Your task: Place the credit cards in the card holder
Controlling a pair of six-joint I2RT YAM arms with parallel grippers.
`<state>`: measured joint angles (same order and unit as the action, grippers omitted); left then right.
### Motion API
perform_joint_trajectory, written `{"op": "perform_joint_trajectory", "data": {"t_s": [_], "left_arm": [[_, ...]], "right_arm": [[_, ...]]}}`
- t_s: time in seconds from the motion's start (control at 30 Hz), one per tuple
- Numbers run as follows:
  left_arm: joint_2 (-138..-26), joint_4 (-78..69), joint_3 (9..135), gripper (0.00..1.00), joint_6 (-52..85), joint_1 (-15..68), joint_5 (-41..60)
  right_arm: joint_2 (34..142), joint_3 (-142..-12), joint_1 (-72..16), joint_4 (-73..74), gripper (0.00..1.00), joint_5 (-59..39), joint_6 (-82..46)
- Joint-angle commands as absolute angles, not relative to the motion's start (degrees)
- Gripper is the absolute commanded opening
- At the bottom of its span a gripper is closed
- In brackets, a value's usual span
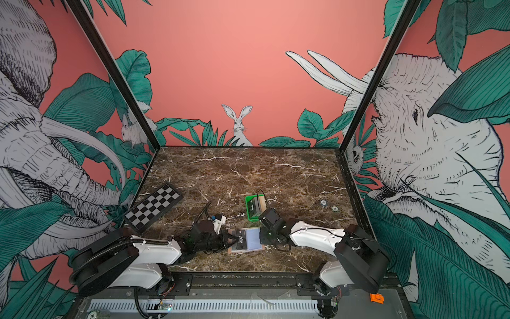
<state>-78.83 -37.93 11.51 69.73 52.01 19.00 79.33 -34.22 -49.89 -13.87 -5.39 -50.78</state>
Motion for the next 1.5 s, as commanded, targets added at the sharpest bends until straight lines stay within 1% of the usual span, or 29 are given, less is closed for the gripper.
{"op": "perform_joint_trajectory", "data": {"t_s": [0.0, 0.13, 0.9, 1.47], "left_arm": [[-81.40, -42.77, 11.60, 0.01, 71.18, 52.30, 19.72], [-82.63, -43.90, 11.60, 0.01, 71.43, 52.30, 20.09], [-81.56, -39.90, 11.49, 0.01, 72.25, 52.37, 21.01], [-84.85, -43.51, 13.01, 0.01, 72.29, 52.38, 21.36]], "right_arm": [[80.49, -33.29, -50.19, -13.67, 0.13, -4.70, -51.12], [80.37, -33.15, -50.19, -13.86, 0.13, -4.64, -51.03], [81.89, -35.24, -50.19, -15.04, 0.12, -4.55, -49.84], [81.81, -34.92, -50.19, -14.51, 0.11, -4.84, -49.84]]}}
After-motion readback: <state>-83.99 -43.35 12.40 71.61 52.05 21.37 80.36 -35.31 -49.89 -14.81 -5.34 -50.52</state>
